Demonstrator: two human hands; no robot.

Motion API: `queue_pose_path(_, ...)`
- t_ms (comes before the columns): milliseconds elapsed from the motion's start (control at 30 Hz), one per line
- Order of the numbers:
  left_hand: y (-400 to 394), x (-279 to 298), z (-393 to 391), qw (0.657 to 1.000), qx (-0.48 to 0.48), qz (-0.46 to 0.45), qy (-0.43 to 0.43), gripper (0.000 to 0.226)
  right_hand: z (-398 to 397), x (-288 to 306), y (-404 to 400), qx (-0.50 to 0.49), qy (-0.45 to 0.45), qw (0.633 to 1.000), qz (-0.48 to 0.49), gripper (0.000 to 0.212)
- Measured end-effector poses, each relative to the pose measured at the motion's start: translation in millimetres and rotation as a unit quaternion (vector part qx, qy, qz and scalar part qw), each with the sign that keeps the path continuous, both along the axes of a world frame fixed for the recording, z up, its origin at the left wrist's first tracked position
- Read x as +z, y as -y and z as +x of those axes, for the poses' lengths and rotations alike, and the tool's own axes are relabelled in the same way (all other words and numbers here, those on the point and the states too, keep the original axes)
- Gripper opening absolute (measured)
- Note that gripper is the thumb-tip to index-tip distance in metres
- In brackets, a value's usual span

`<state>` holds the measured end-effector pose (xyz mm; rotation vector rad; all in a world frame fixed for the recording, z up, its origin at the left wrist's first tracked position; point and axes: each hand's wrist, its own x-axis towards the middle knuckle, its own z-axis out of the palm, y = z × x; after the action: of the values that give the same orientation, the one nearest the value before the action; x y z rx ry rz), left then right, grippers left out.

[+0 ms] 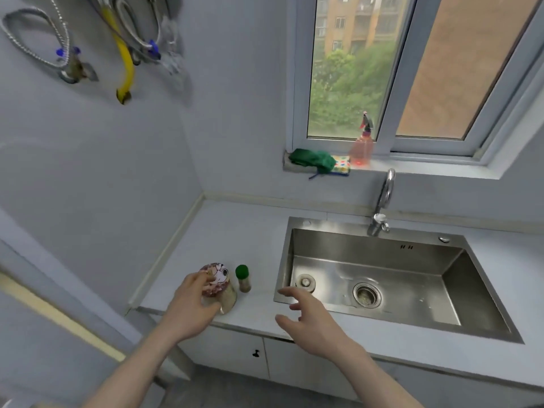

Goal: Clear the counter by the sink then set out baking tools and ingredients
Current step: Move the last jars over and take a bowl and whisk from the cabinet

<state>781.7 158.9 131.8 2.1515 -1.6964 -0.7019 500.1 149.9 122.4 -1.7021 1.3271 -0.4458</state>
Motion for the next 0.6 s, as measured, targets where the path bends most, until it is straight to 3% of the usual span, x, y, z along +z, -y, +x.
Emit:
queue_pose_path(167, 59, -31, 25, 0.997, -0.019, 0.061, 0.036, 0.087, 42, -21, 51, 0.029, -0.051, 0.998, -0.003, 0.058)
queue_pose_path(400, 113, -74, 50, 0.983, -0.061, 0.158, 0.068, 0.132, 98, -63, 121, 0.097, -0.119, 0.988, 0.009, 0.069)
queue_pose_path(500, 120, -95, 58, 0.981, -0.083, 0.165, 0.056, 0.131, 122, -83, 146, 0.117, -0.142, 0.983, 0.004, 0.074)
queue_pose_path(600, 122, -104, 58, 0.990, -0.081, 0.110, 0.042, 0.111, 144, -100, 159, 0.141, -0.183, 0.973, 0.005, 0.075)
